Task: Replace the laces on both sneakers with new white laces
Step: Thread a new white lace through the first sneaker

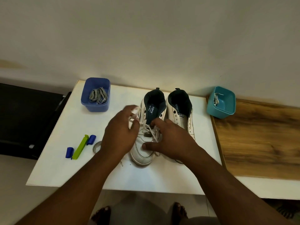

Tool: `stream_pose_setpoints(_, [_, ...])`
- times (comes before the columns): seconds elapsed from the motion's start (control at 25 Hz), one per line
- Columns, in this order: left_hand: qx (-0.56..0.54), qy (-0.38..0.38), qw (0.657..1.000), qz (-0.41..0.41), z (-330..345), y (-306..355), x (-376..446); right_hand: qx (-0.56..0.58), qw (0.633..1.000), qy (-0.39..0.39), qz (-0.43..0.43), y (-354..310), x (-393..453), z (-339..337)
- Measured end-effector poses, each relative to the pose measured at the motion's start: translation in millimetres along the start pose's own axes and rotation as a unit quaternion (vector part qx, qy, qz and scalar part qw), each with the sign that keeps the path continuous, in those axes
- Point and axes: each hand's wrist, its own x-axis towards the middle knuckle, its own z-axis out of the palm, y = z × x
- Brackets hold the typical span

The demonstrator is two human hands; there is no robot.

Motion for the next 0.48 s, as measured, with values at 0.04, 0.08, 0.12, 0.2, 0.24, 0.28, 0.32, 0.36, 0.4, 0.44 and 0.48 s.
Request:
stream_pose_setpoints(0.04, [0.061, -0.043, 0.997, 0.036, 6.3, -5.9, -3.0, -0.002, 1.000, 0.000, -0.001, 0.1, -0.3, 0.4])
stream_pose_setpoints(0.08, [0.079, -0.070, 0.994, 0.041, 8.5, -6.5, -5.3, -0.004, 1.000, -0.001, -0.002, 0.2, -0.5, 0.8])
stream_pose_setpoints(0.12, [0.092, -0.080, 0.992, 0.032, 9.1, -9.3, -4.2, -0.006, 1.000, -0.003, -0.001, 0.0, -0.9, 0.6])
stream_pose_setpoints(0.2, [0.131, -0.044, 0.990, 0.037, 5.6, -6.6, 0.0, -0.006, 1.000, -0.005, 0.002, 0.1, -0.6, -0.3])
stream_pose_setpoints(0.24, [0.129, 0.013, 0.991, 0.031, 4.2, -5.7, -0.1, -0.005, 1.000, -0.006, 0.004, 0.4, -0.4, -1.0])
stream_pose_setpoints(0.28, [0.074, 0.102, 0.992, -0.010, -0.5, -5.7, 1.8, -0.001, 1.000, -0.009, 0.006, 0.3, -0.9, -1.7])
stream_pose_setpoints(0.32, [-0.031, 0.193, 0.976, -0.090, -8.8, -4.4, 7.2, 0.003, 1.000, -0.012, 0.007, 0.3, -1.4, -1.7])
stream_pose_setpoints(0.36, [-0.151, 0.253, 0.941, -0.167, -15.6, -6.4, 12.8, 0.006, 1.000, -0.012, 0.008, 0.6, -1.8, -1.9])
stream_pose_setpoints(0.4, [-0.230, 0.283, 0.904, -0.223, -18.9, -9.2, 15.4, 0.006, 1.000, -0.013, 0.009, 1.3, -1.9, -1.8])
stream_pose_setpoints(0.44, [-0.241, 0.279, 0.895, -0.252, -18.9, -9.6, 15.6, 0.005, 1.000, -0.013, 0.010, 1.7, -2.1, -1.9])
stream_pose_setpoints(0.48, [-0.192, 0.244, 0.918, -0.249, -16.5, -6.8, 13.7, 0.002, 1.000, -0.013, 0.010, 1.7, -1.2, -1.8])
